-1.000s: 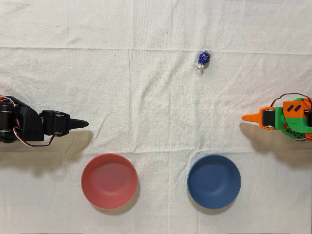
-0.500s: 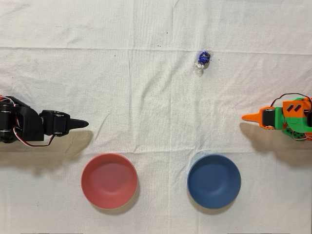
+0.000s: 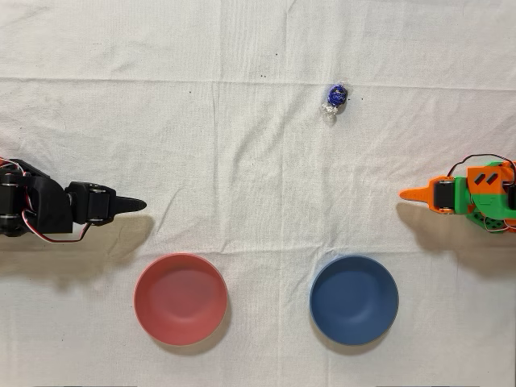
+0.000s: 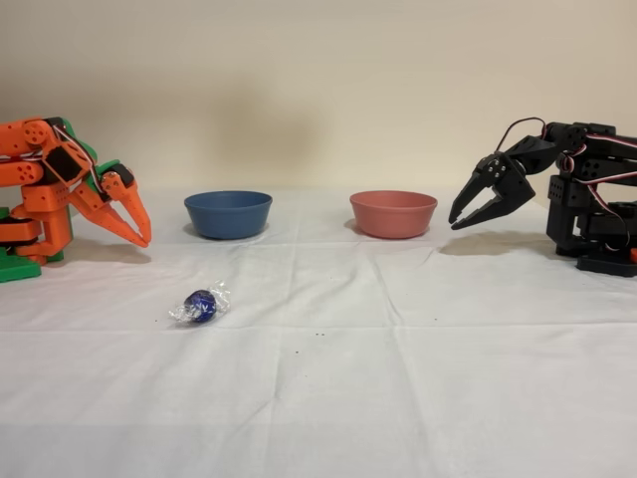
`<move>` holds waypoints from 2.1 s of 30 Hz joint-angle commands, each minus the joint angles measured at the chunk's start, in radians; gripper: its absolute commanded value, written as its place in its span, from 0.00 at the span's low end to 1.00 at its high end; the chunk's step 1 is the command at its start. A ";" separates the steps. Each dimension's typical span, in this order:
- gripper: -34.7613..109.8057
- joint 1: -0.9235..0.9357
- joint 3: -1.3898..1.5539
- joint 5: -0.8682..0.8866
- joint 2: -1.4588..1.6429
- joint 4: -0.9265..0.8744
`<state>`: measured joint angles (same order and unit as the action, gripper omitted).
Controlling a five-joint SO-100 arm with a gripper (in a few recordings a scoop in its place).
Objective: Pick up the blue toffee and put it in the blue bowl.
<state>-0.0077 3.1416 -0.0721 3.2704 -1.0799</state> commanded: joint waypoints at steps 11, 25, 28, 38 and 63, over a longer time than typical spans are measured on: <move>0.24 -0.006 -0.017 -0.014 -0.005 -0.005; 0.24 -0.006 -0.017 -0.014 -0.005 -0.005; 0.24 -0.006 -0.017 -0.014 -0.005 -0.005; 0.24 -0.006 -0.017 -0.014 -0.005 -0.005; 0.24 -0.005 -0.334 -0.224 -0.265 0.110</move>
<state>-0.0046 2.9790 -0.2715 3.0879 -0.9787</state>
